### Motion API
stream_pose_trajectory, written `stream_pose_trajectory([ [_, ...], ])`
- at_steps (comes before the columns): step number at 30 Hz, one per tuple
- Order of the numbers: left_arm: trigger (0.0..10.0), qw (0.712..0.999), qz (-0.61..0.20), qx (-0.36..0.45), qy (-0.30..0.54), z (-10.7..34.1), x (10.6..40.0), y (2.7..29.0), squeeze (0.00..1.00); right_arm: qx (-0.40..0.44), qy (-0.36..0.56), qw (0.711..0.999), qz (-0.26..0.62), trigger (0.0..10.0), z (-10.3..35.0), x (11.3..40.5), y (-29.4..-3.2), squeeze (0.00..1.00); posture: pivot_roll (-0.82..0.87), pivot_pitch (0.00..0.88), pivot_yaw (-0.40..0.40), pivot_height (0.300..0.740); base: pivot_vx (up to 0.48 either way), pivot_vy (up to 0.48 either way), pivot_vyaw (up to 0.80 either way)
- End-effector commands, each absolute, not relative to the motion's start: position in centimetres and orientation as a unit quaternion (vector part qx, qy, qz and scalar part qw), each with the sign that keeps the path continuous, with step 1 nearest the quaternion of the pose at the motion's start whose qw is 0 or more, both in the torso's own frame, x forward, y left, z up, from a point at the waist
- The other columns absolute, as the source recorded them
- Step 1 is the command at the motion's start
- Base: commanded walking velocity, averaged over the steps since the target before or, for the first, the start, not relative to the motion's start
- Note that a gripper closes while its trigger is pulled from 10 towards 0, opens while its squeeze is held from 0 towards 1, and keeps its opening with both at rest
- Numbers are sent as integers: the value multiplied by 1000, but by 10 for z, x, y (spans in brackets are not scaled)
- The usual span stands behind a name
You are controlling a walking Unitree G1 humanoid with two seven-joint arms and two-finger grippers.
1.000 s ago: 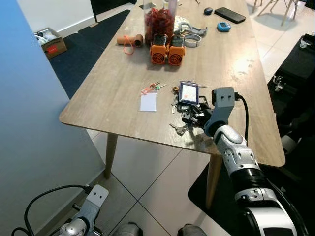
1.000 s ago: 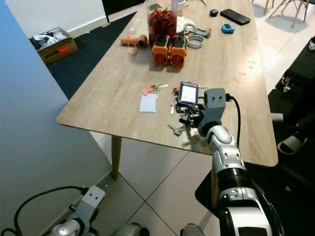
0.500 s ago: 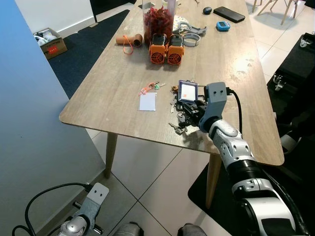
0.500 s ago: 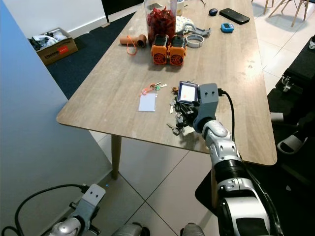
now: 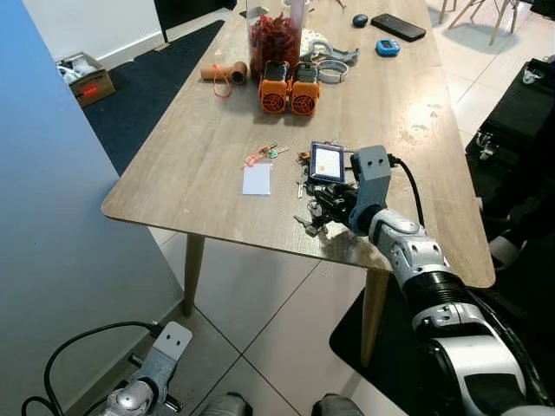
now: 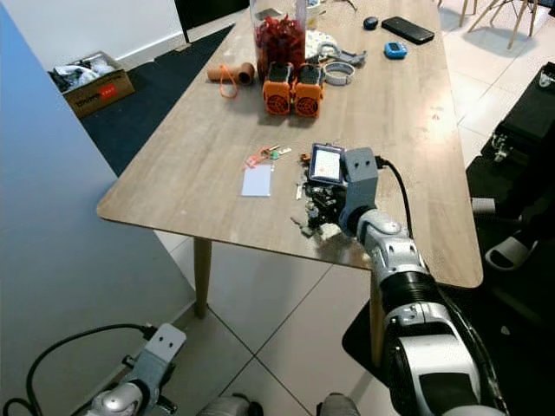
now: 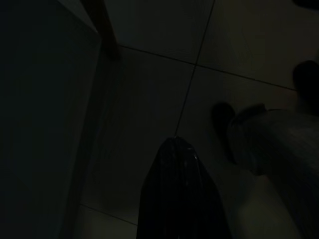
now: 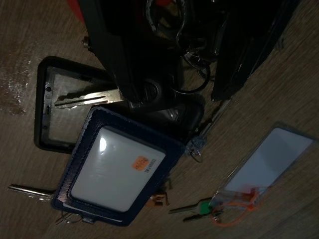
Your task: Hang keys on a hook
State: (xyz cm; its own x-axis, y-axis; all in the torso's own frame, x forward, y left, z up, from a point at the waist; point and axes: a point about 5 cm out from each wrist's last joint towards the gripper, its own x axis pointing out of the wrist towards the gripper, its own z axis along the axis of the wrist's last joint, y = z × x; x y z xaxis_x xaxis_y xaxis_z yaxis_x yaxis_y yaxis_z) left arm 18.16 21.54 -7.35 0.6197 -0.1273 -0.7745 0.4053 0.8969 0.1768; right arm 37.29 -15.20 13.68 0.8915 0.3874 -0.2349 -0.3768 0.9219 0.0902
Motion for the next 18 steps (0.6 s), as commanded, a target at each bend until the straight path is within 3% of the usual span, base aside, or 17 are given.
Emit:
stream_pose_trajectory([
  [1,10000,878,-150,167,423,-78,175,215,0,25,165,966,197,10000,122,368,-153,0,49,118,8,740,0,0,0],
  [10,10000,879,-150,167,421,-77,176,214,0,29,196,957,212,10000,118,367,-156,0,51,120,8,740,0,0,0],
  [12,10000,879,-150,166,421,-77,176,214,0,32,199,956,213,4235,118,367,-156,0,52,121,8,740,0,0,0],
  [13,10000,879,-150,166,421,-77,176,214,0,32,199,956,213,4235,118,367,-156,0,52,121,8,740,0,0,0],
  [14,10000,879,-150,166,421,-77,176,214,0,35,200,956,213,3020,118,366,-156,0,53,122,8,740,0,0,0],
  [15,10000,879,-150,166,421,-77,176,214,0,35,200,956,213,3020,118,366,-156,0,53,122,8,740,0,0,0],
  [16,10000,879,-150,166,421,-77,176,214,0,37,200,956,212,0,118,366,-157,0,53,123,8,740,0,0,0],
  [18,10000,879,-150,166,421,-77,176,214,0,39,201,956,212,0,118,366,-157,0,53,123,7,740,0,0,0],
])
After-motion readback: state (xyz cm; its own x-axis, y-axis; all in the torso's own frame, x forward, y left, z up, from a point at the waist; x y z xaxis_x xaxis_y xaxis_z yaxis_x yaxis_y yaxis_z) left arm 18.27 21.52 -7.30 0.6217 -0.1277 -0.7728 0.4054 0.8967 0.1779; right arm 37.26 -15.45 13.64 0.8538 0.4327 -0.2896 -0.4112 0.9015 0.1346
